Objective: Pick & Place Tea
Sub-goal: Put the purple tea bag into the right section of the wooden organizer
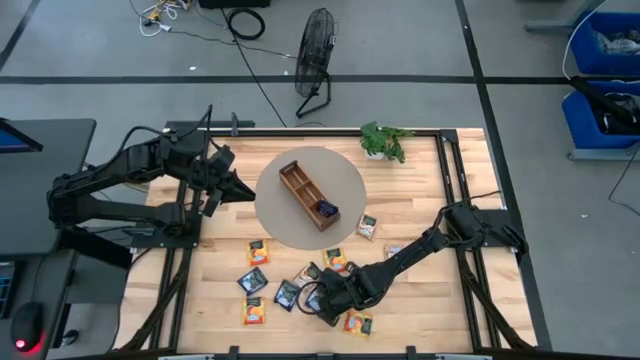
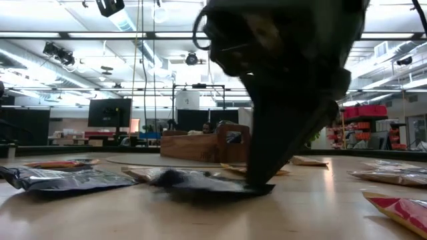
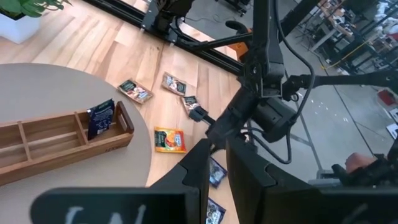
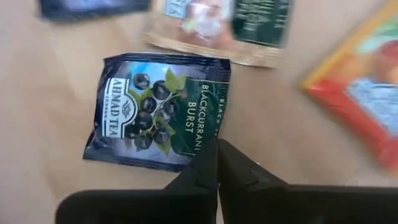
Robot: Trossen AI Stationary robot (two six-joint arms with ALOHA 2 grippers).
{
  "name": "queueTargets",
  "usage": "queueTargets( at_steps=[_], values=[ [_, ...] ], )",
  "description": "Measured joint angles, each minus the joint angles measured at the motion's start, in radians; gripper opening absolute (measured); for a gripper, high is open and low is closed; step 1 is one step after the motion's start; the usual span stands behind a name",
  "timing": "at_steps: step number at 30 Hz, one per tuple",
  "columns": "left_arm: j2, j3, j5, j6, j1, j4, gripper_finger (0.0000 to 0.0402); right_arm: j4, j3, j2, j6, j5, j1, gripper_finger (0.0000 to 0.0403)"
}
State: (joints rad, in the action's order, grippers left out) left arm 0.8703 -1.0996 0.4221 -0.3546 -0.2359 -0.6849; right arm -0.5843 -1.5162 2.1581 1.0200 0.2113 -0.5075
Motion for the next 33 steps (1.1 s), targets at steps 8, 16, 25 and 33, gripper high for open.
queueTargets(
  at_steps=[8,16,25,33],
  values=[
    [0.0,0.0,0.0,0.0,0.0,0.0,0.0058,0.0,0.0,-0.028,0.01,0.008,-0.017,0.0001],
    [0.0,0.0,0.0,0.001,0.0,0.0,0.0058,0.0,-0.001,-0.028,0.045,-0.003,-0.031,0.0],
    [0.0,0.0,0.0,0.0,0.0,0.0,0.0058,0.071,-0.003,-0.025,0.013,0.011,-0.035,0.007],
    [0.0,0.0,0.0,0.001,0.0,0.0,0.0058,0.093,-0.003,-0.024,0.048,0.055,-0.074,0.0197]
  ],
)
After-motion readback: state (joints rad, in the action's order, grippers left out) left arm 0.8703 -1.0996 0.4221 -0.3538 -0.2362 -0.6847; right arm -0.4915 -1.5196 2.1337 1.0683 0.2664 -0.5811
